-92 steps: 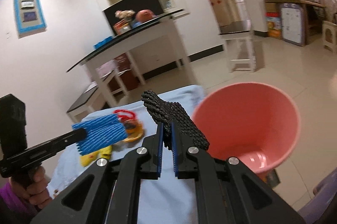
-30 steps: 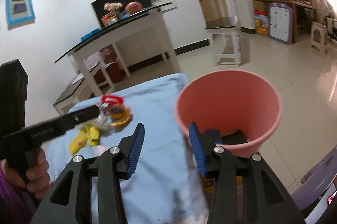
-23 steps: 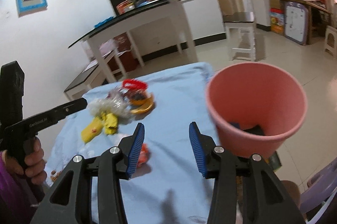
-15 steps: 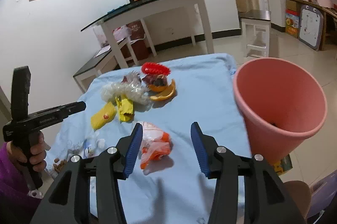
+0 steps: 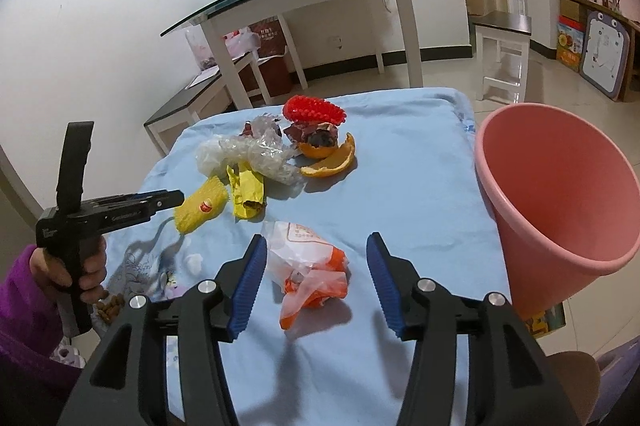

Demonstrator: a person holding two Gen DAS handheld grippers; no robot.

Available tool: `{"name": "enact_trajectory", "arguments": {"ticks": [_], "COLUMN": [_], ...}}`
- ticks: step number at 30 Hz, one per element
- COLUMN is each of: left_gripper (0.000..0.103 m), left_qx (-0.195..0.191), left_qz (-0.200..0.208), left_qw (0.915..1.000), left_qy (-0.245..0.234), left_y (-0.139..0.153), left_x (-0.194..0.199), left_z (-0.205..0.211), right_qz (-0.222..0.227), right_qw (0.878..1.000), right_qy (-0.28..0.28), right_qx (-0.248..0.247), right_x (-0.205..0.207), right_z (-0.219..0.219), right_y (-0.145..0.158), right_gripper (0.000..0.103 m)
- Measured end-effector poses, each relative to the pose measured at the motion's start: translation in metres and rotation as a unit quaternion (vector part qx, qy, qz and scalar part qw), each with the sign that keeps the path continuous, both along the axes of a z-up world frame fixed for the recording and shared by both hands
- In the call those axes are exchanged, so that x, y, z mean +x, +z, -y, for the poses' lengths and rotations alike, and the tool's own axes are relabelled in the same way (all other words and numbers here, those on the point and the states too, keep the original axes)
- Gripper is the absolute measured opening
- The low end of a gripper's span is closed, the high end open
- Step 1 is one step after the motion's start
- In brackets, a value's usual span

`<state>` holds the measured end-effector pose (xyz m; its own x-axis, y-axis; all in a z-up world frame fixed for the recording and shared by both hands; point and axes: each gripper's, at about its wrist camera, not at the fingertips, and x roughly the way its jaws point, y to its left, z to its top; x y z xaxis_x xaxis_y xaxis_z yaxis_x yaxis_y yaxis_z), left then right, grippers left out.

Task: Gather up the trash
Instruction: 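Move both open tools back over the trash on the table, then grasp the yellow foam mesh with the left tool while the right tool grasps the plastic bag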

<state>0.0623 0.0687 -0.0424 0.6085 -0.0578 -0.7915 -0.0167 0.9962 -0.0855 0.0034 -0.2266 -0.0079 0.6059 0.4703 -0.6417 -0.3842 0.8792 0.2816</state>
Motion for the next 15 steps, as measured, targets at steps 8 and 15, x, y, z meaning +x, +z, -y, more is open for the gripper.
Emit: {"name": "enact_trajectory", "arguments": {"ticks": [8, 15], "left_gripper": [0.036, 0.017], "left_qx": [0.003, 0.021], "left_qz": [-0.03, -0.014], "left_qw": [0.9995, 0.999], "left_qy": [-0.003, -0.038], "left_y": [-0.019, -0.018], "left_x": [0.008, -0.002], "left_z": [0.001, 0.016], "right_qz": [-0.001, -0.005], "right_qw": [1.0, 1.0], "right_qy": [-0.004, 0.002], "right_qx": [-0.004, -0.006], "right_x": [0.003, 0.006], "right_z": [-0.002, -0.007], "right_y": [0.001, 0.0], "right_gripper": [0.052, 0.052]}}
